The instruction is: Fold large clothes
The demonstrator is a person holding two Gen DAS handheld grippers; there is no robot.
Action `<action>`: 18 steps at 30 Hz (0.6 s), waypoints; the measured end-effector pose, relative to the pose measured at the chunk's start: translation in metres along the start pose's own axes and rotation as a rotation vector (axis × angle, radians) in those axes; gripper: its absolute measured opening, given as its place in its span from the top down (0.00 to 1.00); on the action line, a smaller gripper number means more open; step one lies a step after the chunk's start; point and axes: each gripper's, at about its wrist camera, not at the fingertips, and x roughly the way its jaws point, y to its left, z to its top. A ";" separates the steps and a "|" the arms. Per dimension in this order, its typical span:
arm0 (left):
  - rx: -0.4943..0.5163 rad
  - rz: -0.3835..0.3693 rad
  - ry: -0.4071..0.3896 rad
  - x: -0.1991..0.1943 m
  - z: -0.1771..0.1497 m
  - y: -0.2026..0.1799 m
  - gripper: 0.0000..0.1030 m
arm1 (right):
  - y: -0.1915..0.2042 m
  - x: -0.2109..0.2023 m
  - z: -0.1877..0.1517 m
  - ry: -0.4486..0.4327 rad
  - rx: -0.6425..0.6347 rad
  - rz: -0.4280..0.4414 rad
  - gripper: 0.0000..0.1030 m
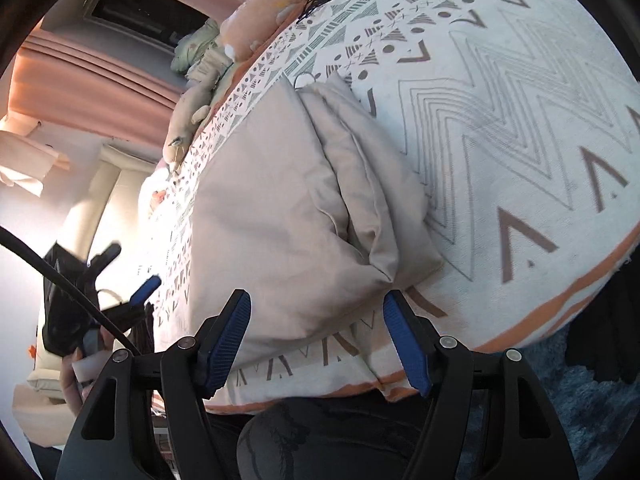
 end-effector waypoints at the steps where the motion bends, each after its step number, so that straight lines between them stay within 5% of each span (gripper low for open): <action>1: -0.001 0.022 -0.009 -0.006 -0.003 0.008 0.18 | 0.002 0.003 0.000 -0.009 -0.004 0.000 0.35; 3: 0.004 0.067 -0.022 -0.017 -0.008 0.022 0.18 | 0.005 0.008 0.004 -0.030 -0.017 -0.027 0.46; 5: 0.004 0.101 -0.024 -0.024 -0.015 0.036 0.18 | 0.008 0.014 0.009 -0.047 -0.033 -0.053 0.75; 8: -0.021 0.127 -0.013 -0.028 -0.020 0.058 0.18 | 0.014 0.015 0.017 -0.079 -0.069 -0.054 0.88; 18: -0.030 0.112 0.061 0.008 -0.037 0.072 0.30 | -0.015 0.008 0.020 -0.129 -0.021 -0.067 0.93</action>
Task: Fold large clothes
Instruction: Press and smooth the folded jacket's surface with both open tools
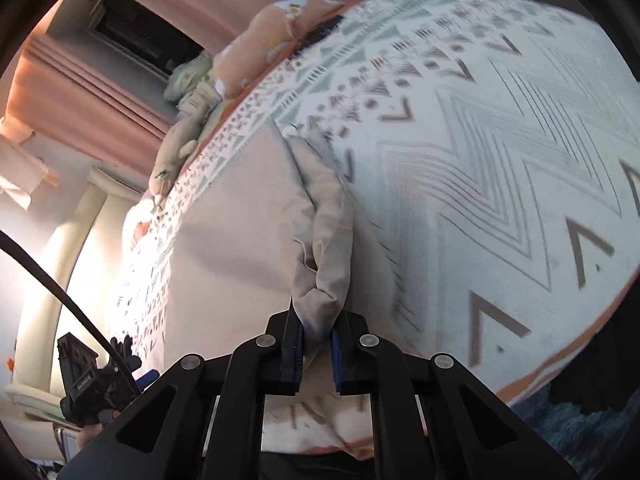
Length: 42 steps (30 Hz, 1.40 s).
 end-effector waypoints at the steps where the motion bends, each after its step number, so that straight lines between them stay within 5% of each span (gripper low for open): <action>1: 0.001 0.003 0.012 0.005 -0.002 -0.001 0.34 | -0.004 0.001 -0.004 0.011 0.006 0.000 0.93; 9: -0.001 0.006 0.040 0.025 -0.001 -0.002 0.35 | -0.001 -0.006 -0.009 0.105 -0.028 0.004 0.87; 10: 0.002 0.006 0.036 0.025 0.000 -0.002 0.35 | 0.000 -0.009 -0.006 0.099 -0.041 -0.005 0.80; 12: 0.001 0.005 0.034 0.027 0.003 -0.002 0.35 | 0.005 -0.015 0.000 0.078 -0.072 -0.032 0.51; 13: -0.003 0.004 0.034 0.027 0.005 -0.001 0.35 | 0.006 -0.018 0.004 0.070 -0.076 -0.033 0.24; 14: -0.006 0.003 0.032 0.028 0.007 0.000 0.35 | 0.005 -0.019 0.009 0.060 -0.081 -0.029 0.20; 22: -0.008 0.011 0.011 0.036 0.029 0.001 0.36 | 0.003 0.014 0.055 0.158 -0.121 -0.002 0.20; 31: -0.005 0.039 0.001 0.053 0.067 -0.003 0.46 | 0.003 0.097 0.113 0.335 -0.143 0.081 0.21; 42: 0.007 0.081 -0.009 0.078 0.111 -0.004 0.47 | 0.018 0.182 0.167 0.412 -0.158 0.134 0.21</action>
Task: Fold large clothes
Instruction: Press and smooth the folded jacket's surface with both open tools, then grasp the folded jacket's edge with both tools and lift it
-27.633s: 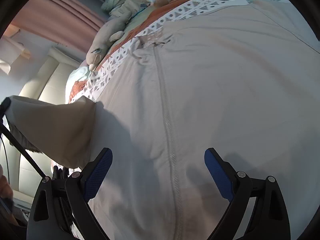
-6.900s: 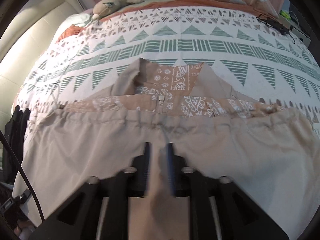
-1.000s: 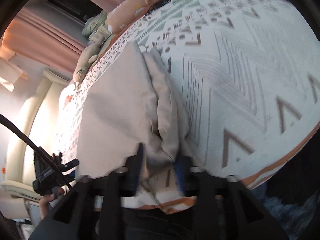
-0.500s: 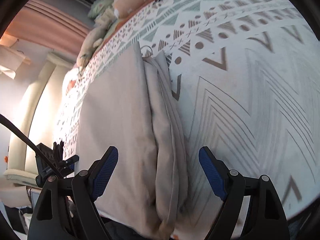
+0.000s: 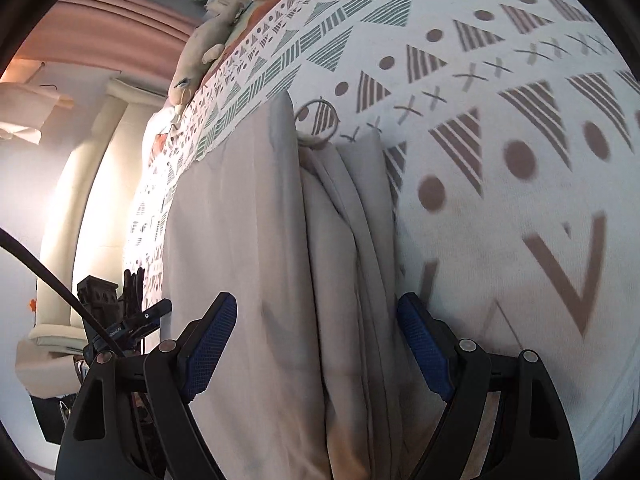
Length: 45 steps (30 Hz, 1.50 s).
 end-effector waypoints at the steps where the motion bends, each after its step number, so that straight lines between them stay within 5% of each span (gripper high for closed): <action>1: 0.000 0.003 -0.001 0.001 0.004 0.001 0.47 | 0.001 0.005 0.006 0.005 -0.001 0.004 0.21; 9: 0.057 0.061 -0.017 0.016 0.032 -0.016 0.47 | 0.021 0.035 0.038 0.029 -0.021 -0.074 0.22; 11: 0.089 0.073 -0.017 0.015 0.032 -0.024 0.47 | 0.029 0.036 0.037 0.018 -0.053 -0.141 0.57; 13: 0.095 0.076 -0.012 0.016 0.036 -0.026 0.47 | 0.031 0.037 0.037 0.010 -0.044 -0.147 0.75; 16: 0.063 0.060 -0.006 0.018 0.041 -0.020 0.47 | 0.020 0.028 0.032 -0.017 -0.019 -0.078 0.84; 22: 0.023 0.039 -0.025 0.025 0.050 -0.009 0.47 | -0.002 0.028 0.021 -0.047 0.041 -0.001 0.86; 26: 0.038 0.055 -0.041 0.026 0.052 -0.015 0.70 | 0.000 0.025 0.021 -0.059 0.028 -0.013 0.87; 31: 0.051 0.052 -0.102 0.005 0.046 -0.028 0.82 | 0.022 0.006 0.014 -0.115 -0.016 0.001 0.89; 45: 0.144 -0.047 -0.311 -0.101 0.000 -0.091 0.86 | 0.085 -0.099 -0.054 -0.292 -0.145 -0.008 0.90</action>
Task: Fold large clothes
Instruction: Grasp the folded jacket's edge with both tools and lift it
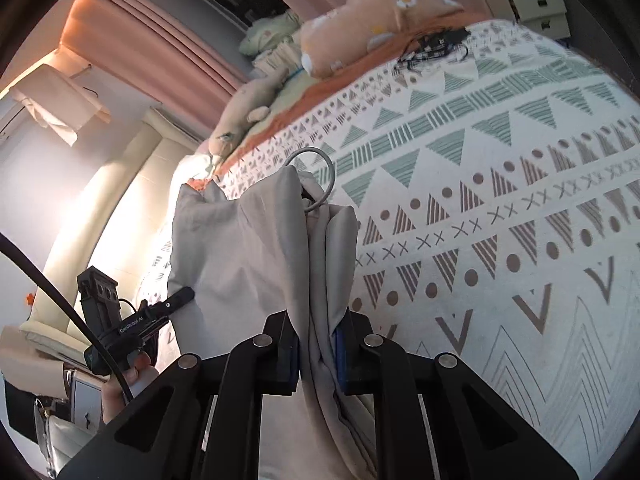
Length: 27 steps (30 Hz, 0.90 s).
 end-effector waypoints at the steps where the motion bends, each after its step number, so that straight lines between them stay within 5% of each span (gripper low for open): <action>1: 0.004 -0.012 -0.011 -0.007 -0.002 -0.006 0.86 | 0.004 -0.010 -0.003 -0.014 -0.007 0.001 0.90; 12: 0.085 -0.154 -0.055 -0.049 -0.013 -0.097 0.86 | 0.020 -0.158 -0.029 -0.160 -0.096 -0.043 0.90; 27: 0.183 -0.278 0.008 -0.025 -0.056 -0.252 0.86 | -0.019 -0.328 -0.043 -0.257 -0.151 -0.202 0.91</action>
